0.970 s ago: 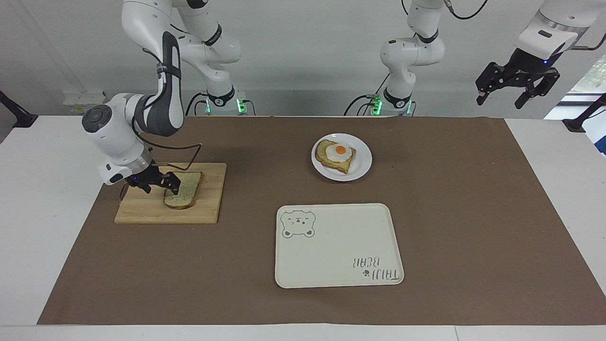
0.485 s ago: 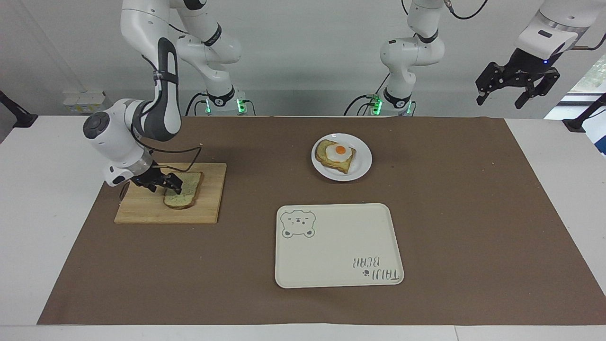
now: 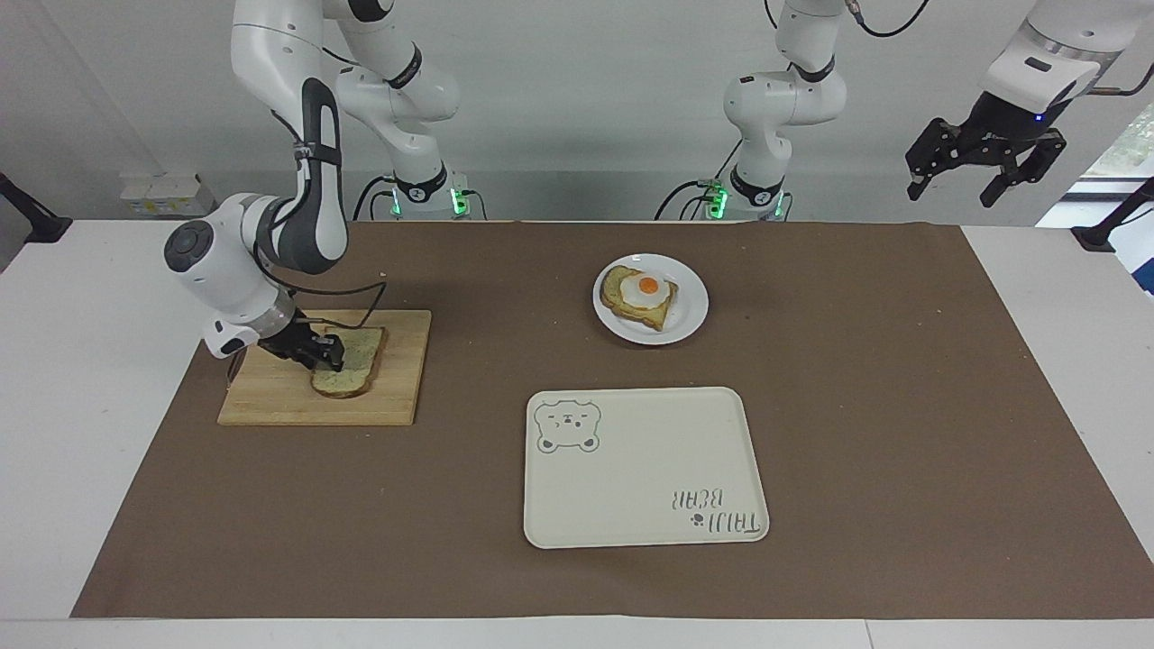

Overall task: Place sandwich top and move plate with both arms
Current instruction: 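Reach the right gripper to the bread slice on the board and grasp it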

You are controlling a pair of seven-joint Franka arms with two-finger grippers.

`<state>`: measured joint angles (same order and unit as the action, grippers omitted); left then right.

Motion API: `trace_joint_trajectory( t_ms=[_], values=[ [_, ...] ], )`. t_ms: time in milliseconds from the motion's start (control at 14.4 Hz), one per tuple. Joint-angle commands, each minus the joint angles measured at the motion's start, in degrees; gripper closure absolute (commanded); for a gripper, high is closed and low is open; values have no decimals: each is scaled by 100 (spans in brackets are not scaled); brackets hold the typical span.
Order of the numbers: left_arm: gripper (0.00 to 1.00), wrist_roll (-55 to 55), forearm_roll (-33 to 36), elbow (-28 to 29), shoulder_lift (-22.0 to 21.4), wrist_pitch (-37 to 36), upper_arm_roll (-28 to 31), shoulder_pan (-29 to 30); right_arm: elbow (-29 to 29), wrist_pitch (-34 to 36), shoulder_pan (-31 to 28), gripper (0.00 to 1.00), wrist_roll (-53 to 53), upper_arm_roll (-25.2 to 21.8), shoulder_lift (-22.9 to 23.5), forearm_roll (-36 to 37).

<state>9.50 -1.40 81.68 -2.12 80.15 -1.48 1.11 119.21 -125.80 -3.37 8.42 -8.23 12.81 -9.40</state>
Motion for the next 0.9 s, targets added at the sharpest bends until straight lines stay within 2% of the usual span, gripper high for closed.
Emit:
trace_joint_trajectory(
  t_ms=[0, 347, 624, 832],
  values=[
    [0, -36, 9, 94, -96, 9, -28, 56, 23, -129, -23, 100, 204, 41, 37, -150],
    [0, -36, 9, 94, -96, 18, -28, 56, -222, 55, -32, 100, 256, 32, 72, -80],
    [0, -36, 9, 94, -96, 18, -37, 56, -529, 669, -23, 100, 300, 32, -173, -62],
    [0, -36, 9, 94, -96, 18, -37, 56, -898, 1389, -14, 100, 422, 50, -331, -62]
  ],
)
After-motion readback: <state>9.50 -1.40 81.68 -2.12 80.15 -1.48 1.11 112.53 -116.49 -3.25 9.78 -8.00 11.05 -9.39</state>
